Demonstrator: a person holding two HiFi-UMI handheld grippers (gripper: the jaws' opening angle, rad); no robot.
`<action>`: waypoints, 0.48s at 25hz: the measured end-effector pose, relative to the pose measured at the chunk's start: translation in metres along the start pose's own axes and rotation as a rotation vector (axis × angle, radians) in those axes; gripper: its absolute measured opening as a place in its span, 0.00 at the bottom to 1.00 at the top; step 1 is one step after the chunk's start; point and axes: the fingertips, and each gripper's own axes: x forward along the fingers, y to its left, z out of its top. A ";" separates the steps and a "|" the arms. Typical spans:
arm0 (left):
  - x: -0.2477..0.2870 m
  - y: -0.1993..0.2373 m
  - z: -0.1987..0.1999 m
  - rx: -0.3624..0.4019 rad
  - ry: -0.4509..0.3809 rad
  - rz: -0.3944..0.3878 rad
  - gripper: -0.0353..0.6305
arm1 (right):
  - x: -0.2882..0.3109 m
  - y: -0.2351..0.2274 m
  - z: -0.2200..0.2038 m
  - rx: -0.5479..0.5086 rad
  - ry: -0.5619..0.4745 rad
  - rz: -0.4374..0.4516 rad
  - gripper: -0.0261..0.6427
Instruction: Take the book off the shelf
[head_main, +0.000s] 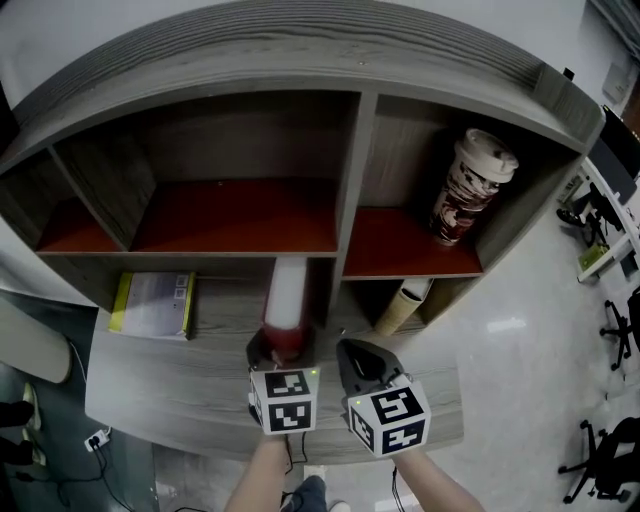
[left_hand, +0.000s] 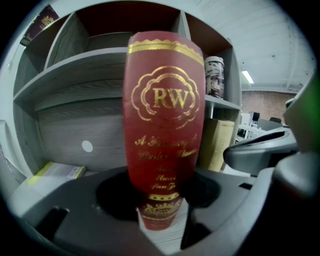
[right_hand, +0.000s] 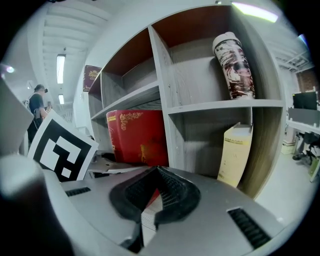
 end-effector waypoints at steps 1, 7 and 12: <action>-0.004 0.000 -0.001 -0.003 -0.001 0.001 0.41 | -0.002 0.003 0.000 -0.003 -0.002 0.003 0.05; -0.026 0.000 -0.005 -0.009 -0.009 0.004 0.41 | -0.013 0.018 0.002 -0.013 -0.018 0.014 0.05; -0.045 0.001 -0.010 -0.026 -0.017 0.001 0.41 | -0.025 0.028 0.001 -0.021 -0.028 0.017 0.05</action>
